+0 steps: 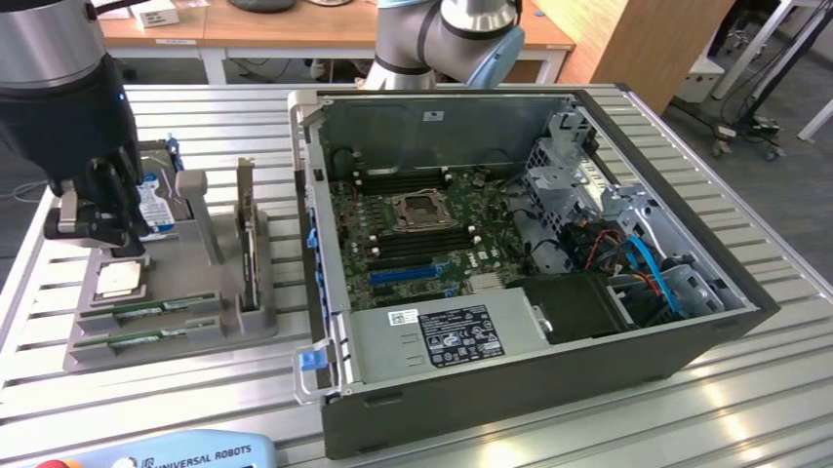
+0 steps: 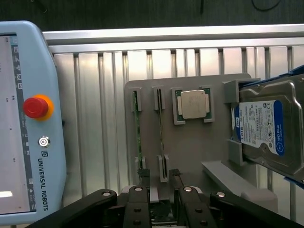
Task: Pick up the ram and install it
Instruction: 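Pick up the ram and move it above insertion slot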
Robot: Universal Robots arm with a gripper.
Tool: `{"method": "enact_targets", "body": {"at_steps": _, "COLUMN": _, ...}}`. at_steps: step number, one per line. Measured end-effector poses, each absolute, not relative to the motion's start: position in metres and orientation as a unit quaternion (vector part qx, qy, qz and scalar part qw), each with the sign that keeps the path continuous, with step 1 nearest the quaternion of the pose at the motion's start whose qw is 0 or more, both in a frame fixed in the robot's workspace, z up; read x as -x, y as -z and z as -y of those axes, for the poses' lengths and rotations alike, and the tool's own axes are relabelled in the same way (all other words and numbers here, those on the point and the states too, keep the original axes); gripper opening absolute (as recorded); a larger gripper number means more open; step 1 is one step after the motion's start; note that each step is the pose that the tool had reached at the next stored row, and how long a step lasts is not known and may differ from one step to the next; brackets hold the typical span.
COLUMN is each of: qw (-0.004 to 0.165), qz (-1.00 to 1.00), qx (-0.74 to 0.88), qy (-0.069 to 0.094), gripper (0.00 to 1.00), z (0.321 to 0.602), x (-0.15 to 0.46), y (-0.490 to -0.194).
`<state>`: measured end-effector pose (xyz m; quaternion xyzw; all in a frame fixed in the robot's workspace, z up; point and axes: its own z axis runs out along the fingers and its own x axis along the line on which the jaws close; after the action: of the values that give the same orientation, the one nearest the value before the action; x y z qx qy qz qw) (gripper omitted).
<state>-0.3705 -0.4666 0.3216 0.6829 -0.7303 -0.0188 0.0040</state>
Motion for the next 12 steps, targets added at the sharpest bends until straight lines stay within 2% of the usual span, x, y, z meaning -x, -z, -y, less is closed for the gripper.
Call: {"method": "enact_targets", "body": {"at_steps": 12, "qw": 0.004, "qz": 0.73, "qx": -0.683, "qy": 0.019, "gripper": 0.3, "z": 0.468, "x": 0.371, "y": -0.301}}
